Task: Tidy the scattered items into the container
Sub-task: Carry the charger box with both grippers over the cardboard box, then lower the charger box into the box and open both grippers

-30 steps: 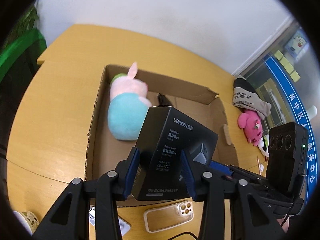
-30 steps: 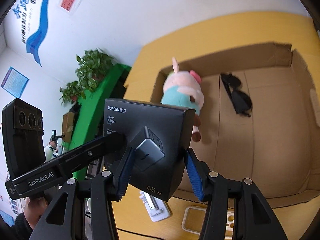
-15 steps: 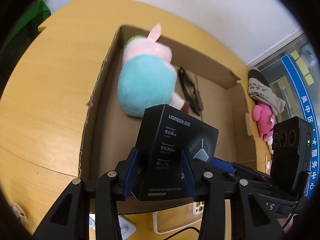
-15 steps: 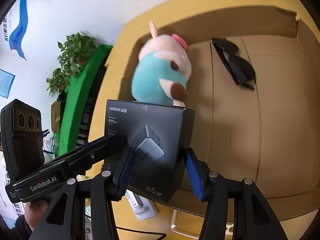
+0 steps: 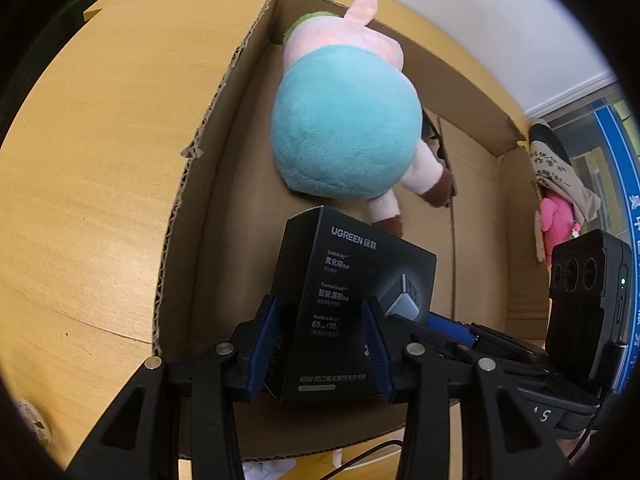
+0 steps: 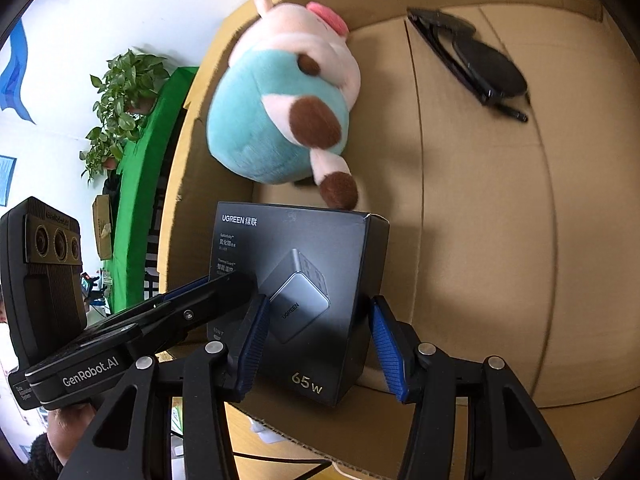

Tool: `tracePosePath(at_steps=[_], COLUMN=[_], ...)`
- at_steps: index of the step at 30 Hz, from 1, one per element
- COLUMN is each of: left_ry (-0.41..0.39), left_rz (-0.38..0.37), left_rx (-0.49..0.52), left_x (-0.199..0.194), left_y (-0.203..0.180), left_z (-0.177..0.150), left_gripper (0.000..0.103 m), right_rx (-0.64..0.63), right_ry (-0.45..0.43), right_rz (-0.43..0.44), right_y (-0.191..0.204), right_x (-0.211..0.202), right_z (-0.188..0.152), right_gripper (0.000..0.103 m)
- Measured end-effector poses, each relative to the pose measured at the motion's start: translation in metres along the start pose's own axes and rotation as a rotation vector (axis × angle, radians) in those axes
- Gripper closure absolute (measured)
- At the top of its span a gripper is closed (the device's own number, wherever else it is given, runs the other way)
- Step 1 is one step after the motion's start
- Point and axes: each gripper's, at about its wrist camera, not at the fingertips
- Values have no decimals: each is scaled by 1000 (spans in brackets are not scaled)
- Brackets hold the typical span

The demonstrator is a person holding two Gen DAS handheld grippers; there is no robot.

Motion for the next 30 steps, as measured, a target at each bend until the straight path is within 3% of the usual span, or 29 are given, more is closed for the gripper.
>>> tracePosePath(at_steps=[13,17,22,26,28,29,30], left_ry=[41,-13,-72,-122,-128,-128,-128], left_rz=[39,75,121,263,287,258,215], left_rx=[28,62,108,184,206,204,197], left_x=[2,-24,-58,-79,-87,-92,-97], left_y=[-6,-13,-27,-48,-54,-59,-61], left_z=[1,-2,-15,-40,-53,-62,-69], left_gripper=[62,49,45,40,40,42,65], right_rx=[-10,-78,-173,-189,-180,-178,-182], right_ry=[35,-3,-71,-112,-117,-121,-125], right_rz=[-6,-23,-103,-170,-181,-188,-196], right_y=[-5,2,3,-10,-20,-22,-24], right_x=[4,-21,-66,-110,-132,-141,-150], right_z=[-6,-13,-31,-59,-78,-86,-94], right_gripper=[45,14,8,4,4,11,22])
Point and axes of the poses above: each gripper's, at about its wrist camera, not at the fingertips, and x roughly the way its jaws point, y to its left, z to its top, and after that the axes turned 5 degrees about -x, right-handed
